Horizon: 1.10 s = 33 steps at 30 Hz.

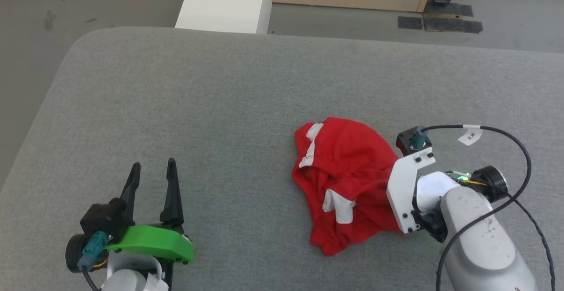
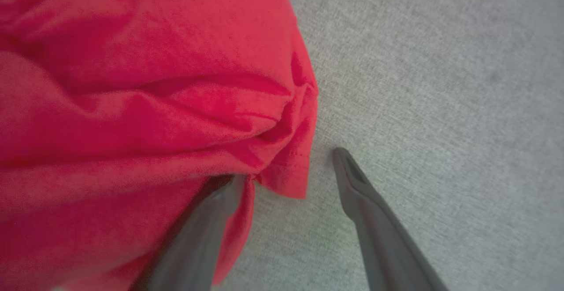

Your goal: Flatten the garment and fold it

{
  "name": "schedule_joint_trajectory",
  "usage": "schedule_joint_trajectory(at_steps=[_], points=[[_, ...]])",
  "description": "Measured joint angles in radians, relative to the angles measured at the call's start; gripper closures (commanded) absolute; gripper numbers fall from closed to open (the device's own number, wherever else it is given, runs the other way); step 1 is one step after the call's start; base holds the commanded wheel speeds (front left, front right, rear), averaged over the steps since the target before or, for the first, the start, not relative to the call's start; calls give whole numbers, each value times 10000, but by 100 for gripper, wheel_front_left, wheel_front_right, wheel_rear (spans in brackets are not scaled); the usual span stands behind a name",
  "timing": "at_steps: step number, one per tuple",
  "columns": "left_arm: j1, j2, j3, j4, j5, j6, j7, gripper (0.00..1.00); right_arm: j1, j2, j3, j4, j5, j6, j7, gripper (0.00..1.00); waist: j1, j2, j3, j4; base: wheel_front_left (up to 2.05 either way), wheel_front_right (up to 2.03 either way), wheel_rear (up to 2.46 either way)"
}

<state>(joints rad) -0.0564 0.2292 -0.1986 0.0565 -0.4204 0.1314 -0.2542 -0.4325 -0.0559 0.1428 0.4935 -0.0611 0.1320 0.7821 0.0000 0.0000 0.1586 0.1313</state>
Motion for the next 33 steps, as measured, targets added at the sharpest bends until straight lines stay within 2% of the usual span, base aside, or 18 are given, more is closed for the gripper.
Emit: schedule_joint_trajectory(at_steps=[1,2,3,7,10,17,19,21,22,23,26,30,33], points=[[-17,-27,15,4,0,-23,0,0,-42,-12,8,19,69,-2,75,12,0,0,60,49,0,0,0],[-37,-40,27,8,4,-75,0,0,-95,-40,21,12,167,-2,82,71,0,0,112,94,0,0,0],[-51,-48,36,15,15,-79,0,0,-135,-63,71,8,221,0,27,100,0,0,143,124,0,0,0],[-55,-102,100,54,73,-94,0,0,-179,-73,12,-58,775,4,-272,100,0,0,163,129,0,0,0],[-57,-146,94,104,92,-174,0,0,-217,-263,-617,-238,1045,6,-650,100,0,0,65,53,0,0,0],[-105,-299,-50,313,105,-364,-29,0,-380,-1645,-3126,-546,495,4,-842,100,0,0,-126,76,0,0,0],[-157,-316,-65,359,107,-426,-29,0,-108,-1781,-3674,-514,247,4,-692,100,0,0,-169,108,0,0,0],[-170,-316,-52,408,113,-441,-29,0,266,-1607,-4008,-506,307,2,-596,100,0,0,-231,108,0,0,0],[-169,-316,-40,433,113,-441,-29,0,432,-1413,-4125,-591,374,2,-773,57,0,0,-264,89,0,0,0],[-167,-316,-33,445,113,-441,-29,0,526,-1283,-4176,-708,384,2,-1011,0,0,0,-289,68,0,0,0],[-162,-326,-82,579,113,-512,-29,0,575,-732,-4765,-1325,897,6,-2136,0,0,0,-424,13,0,0,0],[-159,-345,-169,656,111,-525,-29,0,751,-330,-5269,-2441,1678,4,-3754,0,0,0,-646,-22,0,0,0],[-156,-362,-224,686,96,-571,-27,0,1453,-77,-5407,-3359,2290,4,-4895,0,0,0,-815,-69,0,0,0]])
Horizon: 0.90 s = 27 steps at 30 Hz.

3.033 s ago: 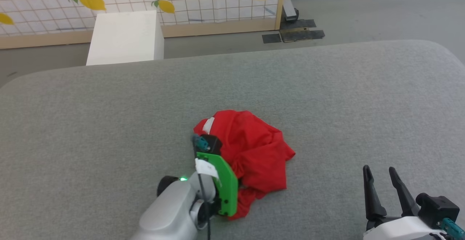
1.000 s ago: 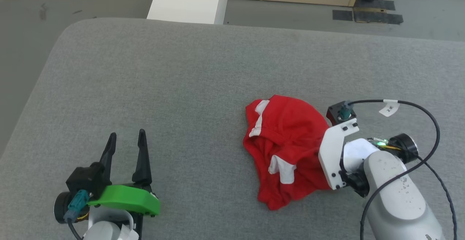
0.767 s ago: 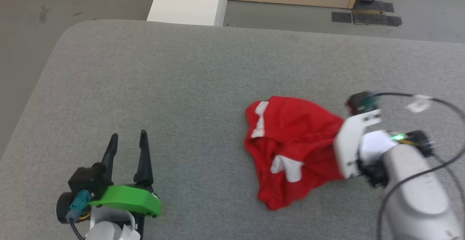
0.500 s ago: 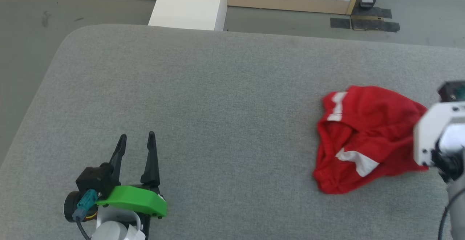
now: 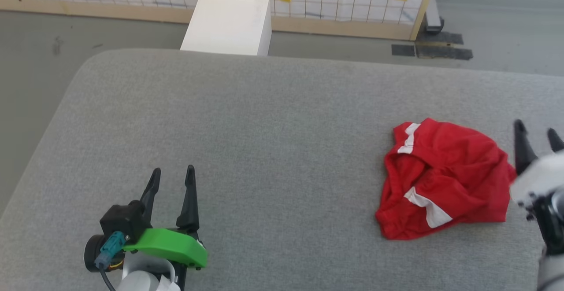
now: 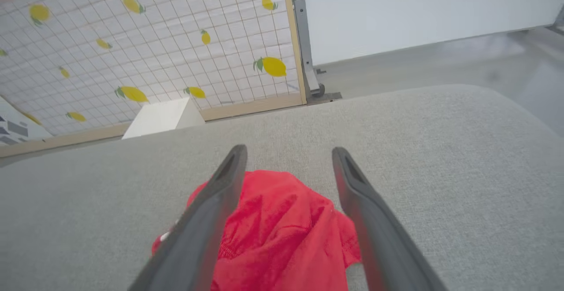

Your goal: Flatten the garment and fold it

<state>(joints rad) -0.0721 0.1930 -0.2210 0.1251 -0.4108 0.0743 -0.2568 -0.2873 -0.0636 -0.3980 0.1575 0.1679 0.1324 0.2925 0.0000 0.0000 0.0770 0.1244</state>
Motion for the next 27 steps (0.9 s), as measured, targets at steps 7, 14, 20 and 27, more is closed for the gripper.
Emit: schedule_joint_trajectory(at_steps=[7,14,20,27], points=[[12,-148,-21,36,-245,-50,17,0,1805,121,73,-771,1273,-2,-1411,0,0,0,-195,-351,0,0,0],[-917,-869,-989,454,-836,-656,1306,0,2389,128,309,-777,1509,-4,-1799,0,0,0,-210,-926,0,0,0],[-3359,-1337,-2638,1802,-1379,-955,4479,0,2323,132,497,-690,1684,-2,-1802,0,0,0,16,-1530,0,0,0],[-5131,-1407,-4746,3058,-1534,-993,8167,0,2063,130,617,-405,1801,-4,-2048,0,0,0,457,-2381,0,0,0]])
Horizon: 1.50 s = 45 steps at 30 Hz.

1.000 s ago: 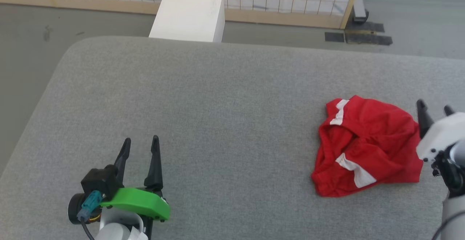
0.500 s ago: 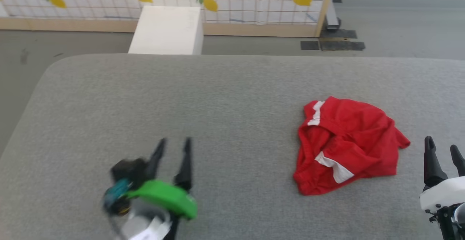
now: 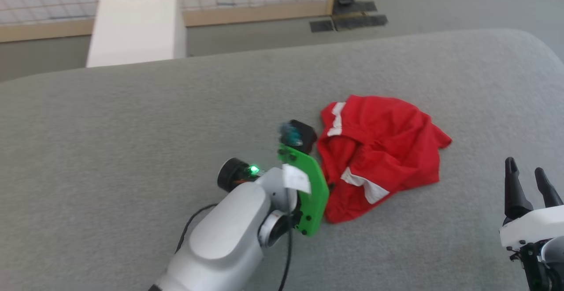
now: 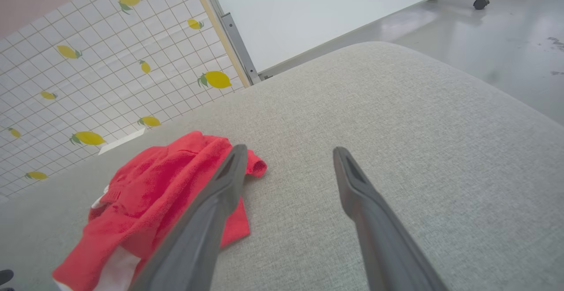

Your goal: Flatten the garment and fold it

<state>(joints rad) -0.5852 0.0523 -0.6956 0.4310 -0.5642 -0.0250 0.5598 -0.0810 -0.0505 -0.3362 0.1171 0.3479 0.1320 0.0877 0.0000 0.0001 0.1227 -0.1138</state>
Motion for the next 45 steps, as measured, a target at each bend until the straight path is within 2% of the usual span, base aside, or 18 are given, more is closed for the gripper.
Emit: schedule_joint_trajectory(at_steps=[7,12,13,14,18,21,24,27,31,37,39,42,43,44,45], points=[[-627,-10,-1030,830,314,-59,1338,0,-18,-2,-6,395,121,0,-362,0,0,0,580,-697,0,0,0],[-751,-12,-1271,1047,387,-105,1534,0,-48,-2,-25,579,128,0,-531,0,0,0,921,-951,0,0,0],[-779,-13,-1287,1039,372,-109,1528,72,-65,-2,-23,602,128,0,-533,0,0,0,969,-965,0,0,0],[-789,-15,-1290,1022,372,-134,1463,100,-82,-2,-8,612,127,0,-546,0,0,0,996,-957,0,0,0],[-755,-19,-1221,922,44,-190,1055,100,-187,-2,38,650,98,0,-591,0,1,0,1012,-788,0,0,0],[-653,-19,-917,522,-683,-144,640,100,-201,0,77,654,-25,0,-585,0,0,0,939,-569,0,0,0],[-605,-36,-125,-84,-1593,205,-100,100,-198,-2,107,652,-167,0,-489,0,0,0,807,-281,0,0,0],[-593,-15,729,-385,-1996,633,-725,100,-193,-2,219,644,-247,2,-380,0,0,0,667,3,0,0,0],[-108,445,1998,-616,-2497,1319,-1360,100,-166,0,401,621,-322,0,-207,0,0,0,421,434,0,0,0],[1950,1453,3676,-474,-3323,2357,-2065,100,-87,4,738,533,-351,2,19,0,0,0,37,986,0,0,0],[2699,1593,3912,-366,-3540,2527,-2115,100,-22,2,792,502,-351,2,54,0,0,0,-59,1102,0,0,0],[3563,1576,4165,-387,-3871,2550,-2291,100,39,4,842,485,-351,2,115,0,0,0,-181,1242,0,0,0],[3682,1524,4243,-485,-4013,2548,-2374,83,55,2,848,474,-351,0,138,0,0,0,-211,1290,0,0,0],[3773,1473,4334,-573,-4090,2548,-2493,45,66,2,859,470,-351,0,150,0,0,0,-240,1332,0,0,0],[3846,1444,4399,-658,-4128,2535,-2610,0,80,2,878,470,-351,0,153,0,0,0,-267,1355,0,0,0]])
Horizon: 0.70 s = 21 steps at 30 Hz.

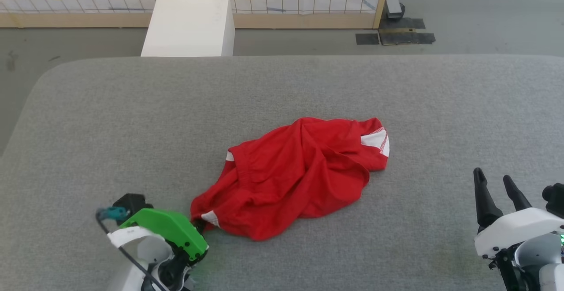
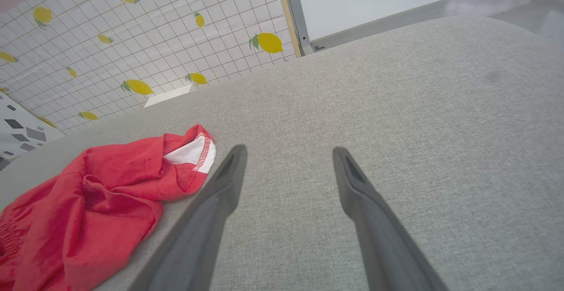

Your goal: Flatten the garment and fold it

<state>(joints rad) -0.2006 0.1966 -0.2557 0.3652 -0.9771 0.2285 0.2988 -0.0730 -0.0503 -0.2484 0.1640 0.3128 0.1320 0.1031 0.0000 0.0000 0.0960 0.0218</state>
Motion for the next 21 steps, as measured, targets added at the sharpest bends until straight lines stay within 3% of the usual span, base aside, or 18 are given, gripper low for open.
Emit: schedule_joint_trajectory(at_steps=[7,12,17,21], points=[[640,403,895,-1632,242,-535,-1977,0,139,-2,35,-69,2,0,67,0,0,0,-237,127,0,0,0],[1537,895,1350,-2403,1697,-669,-4734,0,174,0,102,-159,21,0,153,0,0,0,-305,259,0,0,0],[2078,874,1266,-2635,3187,-736,-5503,0,176,-12,529,-265,-209,0,800,0,0,0,-262,434,0,0,0],[2139,629,1308,-3223,4642,-857,-5532,0,-14,-4,1511,-299,-1120,2,2366,0,0,0,-96,547,0,0,0]])
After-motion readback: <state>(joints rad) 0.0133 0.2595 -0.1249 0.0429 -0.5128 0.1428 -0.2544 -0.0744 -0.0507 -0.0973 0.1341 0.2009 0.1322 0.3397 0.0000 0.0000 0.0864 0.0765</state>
